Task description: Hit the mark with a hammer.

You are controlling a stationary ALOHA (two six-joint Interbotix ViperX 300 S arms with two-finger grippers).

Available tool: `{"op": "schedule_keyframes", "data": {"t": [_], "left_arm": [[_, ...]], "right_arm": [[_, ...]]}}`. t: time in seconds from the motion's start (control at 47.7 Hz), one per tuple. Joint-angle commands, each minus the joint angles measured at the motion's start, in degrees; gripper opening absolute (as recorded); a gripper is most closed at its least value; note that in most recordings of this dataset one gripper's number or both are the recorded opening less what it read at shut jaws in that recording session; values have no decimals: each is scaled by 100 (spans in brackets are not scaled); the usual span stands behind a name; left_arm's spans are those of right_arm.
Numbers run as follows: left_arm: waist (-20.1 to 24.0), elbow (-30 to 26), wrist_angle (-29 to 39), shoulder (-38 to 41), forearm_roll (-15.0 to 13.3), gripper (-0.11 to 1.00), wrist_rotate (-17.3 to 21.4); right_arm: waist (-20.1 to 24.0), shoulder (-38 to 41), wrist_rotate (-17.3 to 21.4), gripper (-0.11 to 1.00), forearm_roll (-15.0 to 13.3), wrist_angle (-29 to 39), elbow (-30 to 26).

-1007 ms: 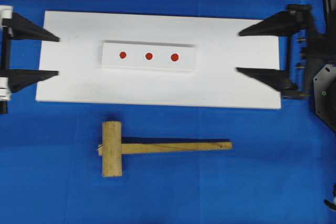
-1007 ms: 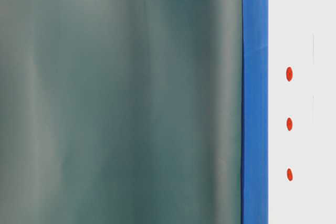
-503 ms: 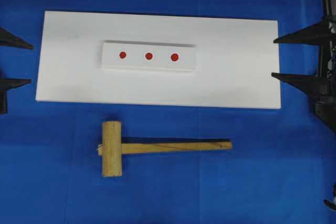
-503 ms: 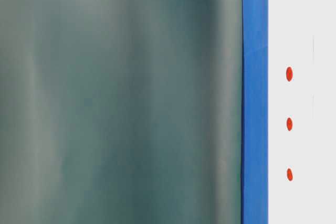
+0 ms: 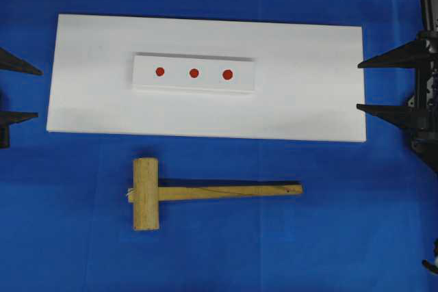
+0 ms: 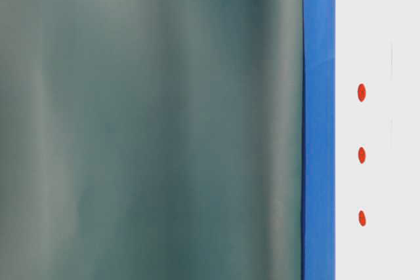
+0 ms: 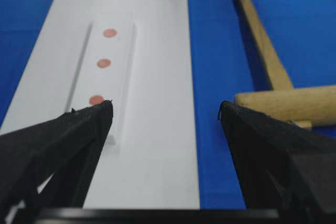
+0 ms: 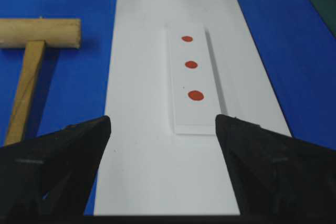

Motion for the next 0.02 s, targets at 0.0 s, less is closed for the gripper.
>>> {"op": "schedule_keyframes", "data": {"t": [0.0], "left_arm": [[-9, -53, -35, -26, 18, 80, 0]], "right_arm": [[-9, 35, 0, 76, 18, -18, -70]]}}
